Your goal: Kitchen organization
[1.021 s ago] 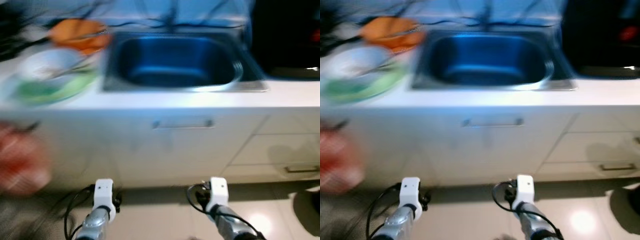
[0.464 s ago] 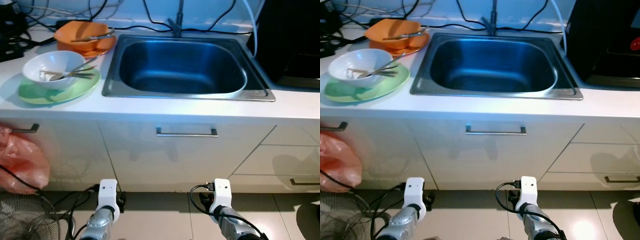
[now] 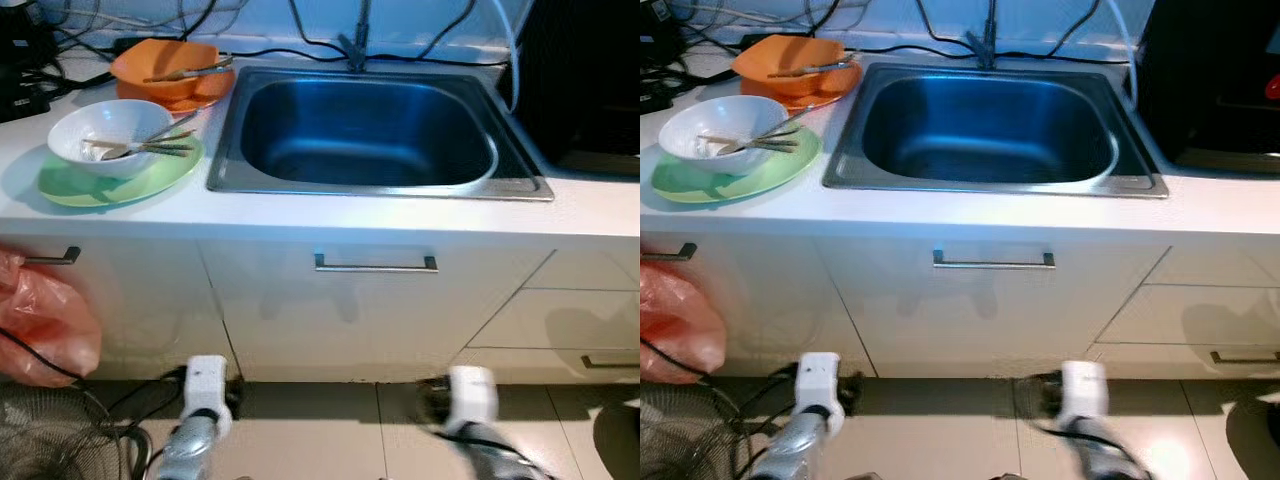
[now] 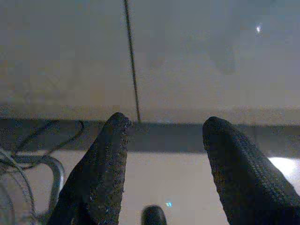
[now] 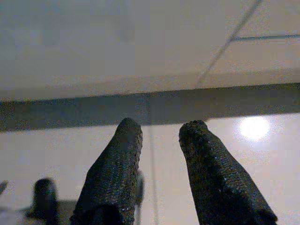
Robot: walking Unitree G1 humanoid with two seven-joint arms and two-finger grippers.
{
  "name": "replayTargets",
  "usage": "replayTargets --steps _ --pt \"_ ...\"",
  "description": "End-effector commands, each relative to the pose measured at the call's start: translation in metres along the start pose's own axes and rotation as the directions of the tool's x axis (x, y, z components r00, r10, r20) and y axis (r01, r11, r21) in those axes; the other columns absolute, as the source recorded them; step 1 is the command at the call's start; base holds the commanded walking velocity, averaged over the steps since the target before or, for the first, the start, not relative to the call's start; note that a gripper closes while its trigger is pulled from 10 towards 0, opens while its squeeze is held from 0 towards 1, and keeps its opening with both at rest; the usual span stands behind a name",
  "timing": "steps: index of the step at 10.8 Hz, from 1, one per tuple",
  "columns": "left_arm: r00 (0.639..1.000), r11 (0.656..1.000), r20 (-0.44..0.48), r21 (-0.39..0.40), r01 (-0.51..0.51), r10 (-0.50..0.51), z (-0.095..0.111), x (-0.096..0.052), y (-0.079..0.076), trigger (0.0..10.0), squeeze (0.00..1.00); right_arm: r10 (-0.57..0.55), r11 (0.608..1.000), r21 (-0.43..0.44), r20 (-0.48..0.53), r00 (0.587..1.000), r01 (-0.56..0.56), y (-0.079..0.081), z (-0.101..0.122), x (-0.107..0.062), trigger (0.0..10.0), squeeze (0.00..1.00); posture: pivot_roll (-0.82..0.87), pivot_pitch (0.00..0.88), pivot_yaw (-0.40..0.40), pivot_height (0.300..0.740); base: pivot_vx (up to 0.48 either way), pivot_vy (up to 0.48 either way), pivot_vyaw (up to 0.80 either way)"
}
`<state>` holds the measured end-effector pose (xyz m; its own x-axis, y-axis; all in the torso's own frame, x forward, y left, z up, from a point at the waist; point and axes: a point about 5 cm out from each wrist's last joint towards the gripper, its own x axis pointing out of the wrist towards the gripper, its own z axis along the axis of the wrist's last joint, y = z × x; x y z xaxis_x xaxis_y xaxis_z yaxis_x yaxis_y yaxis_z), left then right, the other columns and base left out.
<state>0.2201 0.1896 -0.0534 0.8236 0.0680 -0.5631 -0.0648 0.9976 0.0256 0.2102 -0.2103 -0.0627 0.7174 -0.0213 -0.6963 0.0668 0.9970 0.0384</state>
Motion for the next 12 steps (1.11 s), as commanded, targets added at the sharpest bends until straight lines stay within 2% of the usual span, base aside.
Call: replayTargets --steps 1,2,3,5,6,7,9,10,11,12 --pt "0.999 0.999 0.018 -0.015 -0.030 0.030 -0.004 -0.004 0.007 10.0 0.00 -0.017 1.000 0.015 0.023 1.000 0.017 -0.008 -0.001 -0.003 10.0 0.00 0.05 0.059 -0.017 0.740 0.000 0.000 0.00" --pt "0.997 1.000 0.077 0.008 -0.024 0.023 0.000 -0.006 0.010 10.0 0.00 -0.021 1.000 0.014 0.068 0.997 0.020 -0.015 0.003 -0.005 10.0 0.00 0.05 0.060 -0.021 0.740 0.000 0.000 0.00" --pt "0.995 1.000 0.100 0.018 -0.019 0.017 0.002 -0.007 0.010 10.0 0.00 -0.021 1.000 0.014 0.083 0.996 0.020 -0.017 0.005 -0.005 10.0 0.00 0.05 0.060 -0.021 0.740 0.000 0.000 0.00" --pt "0.959 0.997 0.283 0.071 -0.020 -0.001 0.027 -0.009 0.011 10.0 0.00 -0.046 0.998 0.056 0.216 0.975 0.035 -0.027 0.019 -0.009 10.0 0.00 0.05 0.096 -0.032 0.740 0.000 0.000 0.00" --pt "0.905 0.995 0.425 0.093 -0.031 -0.011 0.052 -0.012 0.010 10.0 0.00 -0.051 0.998 -0.013 0.334 0.941 0.058 -0.035 0.037 -0.013 10.0 0.00 0.04 0.112 -0.035 0.740 0.000 0.000 0.00" --pt "0.865 0.995 0.503 0.092 -0.045 -0.008 0.068 -0.016 0.010 10.0 0.00 -0.060 0.996 -0.032 0.416 0.907 0.081 -0.043 0.053 -0.018 10.0 0.00 0.04 0.123 -0.040 0.740 0.000 0.000 0.00" --pt "0.817 0.993 0.576 0.098 -0.066 -0.003 0.085 -0.025 0.011 10.0 0.00 -0.078 0.994 -0.020 0.518 0.852 0.104 -0.048 0.072 -0.024 10.0 0.00 0.04 0.132 -0.044 0.740 0.000 0.000 0.00" --pt "0.788 0.990 0.615 0.112 -0.083 -0.003 0.093 -0.035 0.014 10.0 0.00 -0.078 0.992 -0.029 0.606 0.792 0.120 -0.045 0.088 -0.032 10.0 0.00 0.03 0.141 -0.045 0.740 0.000 0.000 0.00" --pt "0.770 0.989 0.638 0.119 -0.090 -0.007 0.098 -0.042 0.015 10.0 0.00 -0.073 0.991 -0.039 0.653 0.754 0.130 -0.041 0.099 -0.039 10.0 0.00 0.03 0.141 -0.045 0.740 0.000 0.000 0.00" --pt "0.733 0.988 0.681 0.122 -0.099 -0.010 0.112 -0.053 0.013 10.0 0.00 -0.058 0.989 -0.054 0.718 0.694 0.139 -0.035 0.117 -0.049 10.0 0.00 0.03 0.149 -0.048 0.740 0.000 0.000 0.00"
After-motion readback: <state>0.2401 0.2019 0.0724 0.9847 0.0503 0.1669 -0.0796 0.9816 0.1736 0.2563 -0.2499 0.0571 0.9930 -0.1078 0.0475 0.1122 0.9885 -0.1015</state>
